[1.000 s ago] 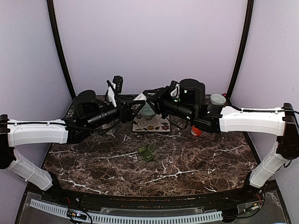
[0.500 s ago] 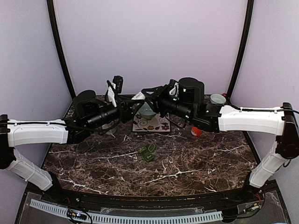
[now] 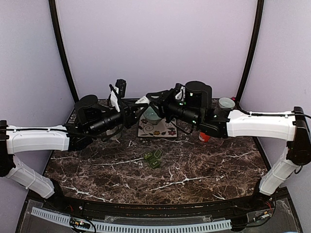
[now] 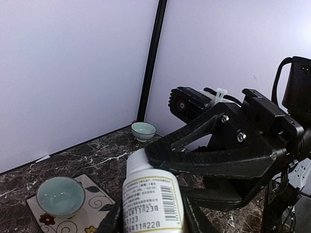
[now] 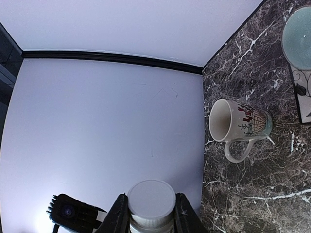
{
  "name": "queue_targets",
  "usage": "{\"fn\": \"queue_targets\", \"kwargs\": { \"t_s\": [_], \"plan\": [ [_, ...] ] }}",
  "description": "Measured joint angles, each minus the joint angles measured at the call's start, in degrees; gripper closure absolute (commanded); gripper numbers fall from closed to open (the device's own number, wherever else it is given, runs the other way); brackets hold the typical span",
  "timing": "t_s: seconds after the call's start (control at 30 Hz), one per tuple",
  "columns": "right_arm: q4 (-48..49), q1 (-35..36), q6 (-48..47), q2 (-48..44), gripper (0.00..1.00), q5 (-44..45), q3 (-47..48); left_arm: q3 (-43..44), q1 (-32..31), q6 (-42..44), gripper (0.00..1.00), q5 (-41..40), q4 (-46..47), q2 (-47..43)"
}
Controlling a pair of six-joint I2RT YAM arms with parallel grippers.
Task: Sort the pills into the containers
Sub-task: Pass from the right arm to the left
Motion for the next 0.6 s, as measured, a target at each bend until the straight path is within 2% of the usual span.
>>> {"fn": "queue_targets", "kwargs": {
  "t_s": [0.1, 0.2, 0.6],
  "plan": [
    [0.09, 0.07, 0.28, 0.0, 1.0, 0.0, 0.0, -0.28, -0.02, 0.0, 0.72, -0.09, 0.2, -0.35],
    [0.22, 0.09, 0.55, 0.0, 1.0, -0.02, 0.0, -0.37, -0.22, 0.02, 0.84, -0.17, 0.22, -0.57],
    [0.07, 0.39, 0.61, 0.0, 1.0, 0.0, 0.0, -0.68, -0.24, 0.26, 1.0, -0.24, 0.13, -0.83]
  ]
}}
